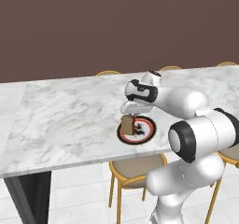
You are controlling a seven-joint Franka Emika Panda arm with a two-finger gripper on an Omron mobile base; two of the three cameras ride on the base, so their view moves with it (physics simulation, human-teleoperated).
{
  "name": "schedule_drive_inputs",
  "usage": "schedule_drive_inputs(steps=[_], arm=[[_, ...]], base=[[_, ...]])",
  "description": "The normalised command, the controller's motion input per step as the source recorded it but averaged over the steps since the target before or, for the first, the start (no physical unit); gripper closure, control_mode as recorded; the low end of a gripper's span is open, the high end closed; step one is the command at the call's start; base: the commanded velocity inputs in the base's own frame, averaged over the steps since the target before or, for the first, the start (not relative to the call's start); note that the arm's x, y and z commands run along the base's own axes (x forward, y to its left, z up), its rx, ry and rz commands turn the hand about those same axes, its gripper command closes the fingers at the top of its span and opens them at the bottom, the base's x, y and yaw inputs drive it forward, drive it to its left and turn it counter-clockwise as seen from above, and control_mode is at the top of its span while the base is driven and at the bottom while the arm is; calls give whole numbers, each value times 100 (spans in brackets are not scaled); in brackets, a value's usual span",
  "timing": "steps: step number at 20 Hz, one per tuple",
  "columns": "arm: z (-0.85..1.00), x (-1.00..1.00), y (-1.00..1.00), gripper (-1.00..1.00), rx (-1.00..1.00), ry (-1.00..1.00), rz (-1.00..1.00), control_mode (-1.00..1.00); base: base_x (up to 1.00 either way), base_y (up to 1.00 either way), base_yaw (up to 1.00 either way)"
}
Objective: Start the toaster. Once the lever pops up, take the bread to the plate on the dining counter.
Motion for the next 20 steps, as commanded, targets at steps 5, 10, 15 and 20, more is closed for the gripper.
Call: schedule_drive_inputs(steps=[5, 10, 15, 20], arm=[[0, 0, 0, -100, 0, 0, 0, -100], [0, -11, -1, -100, 0, 0, 0, -100], [0, -29, -8, -100, 0, -3, -1, -100], [0, -29, -14, -100, 0, -6, -4, -100]], base=[[0, 0, 0], [0, 0, 0], [0, 0, 0], [0, 0, 0]])
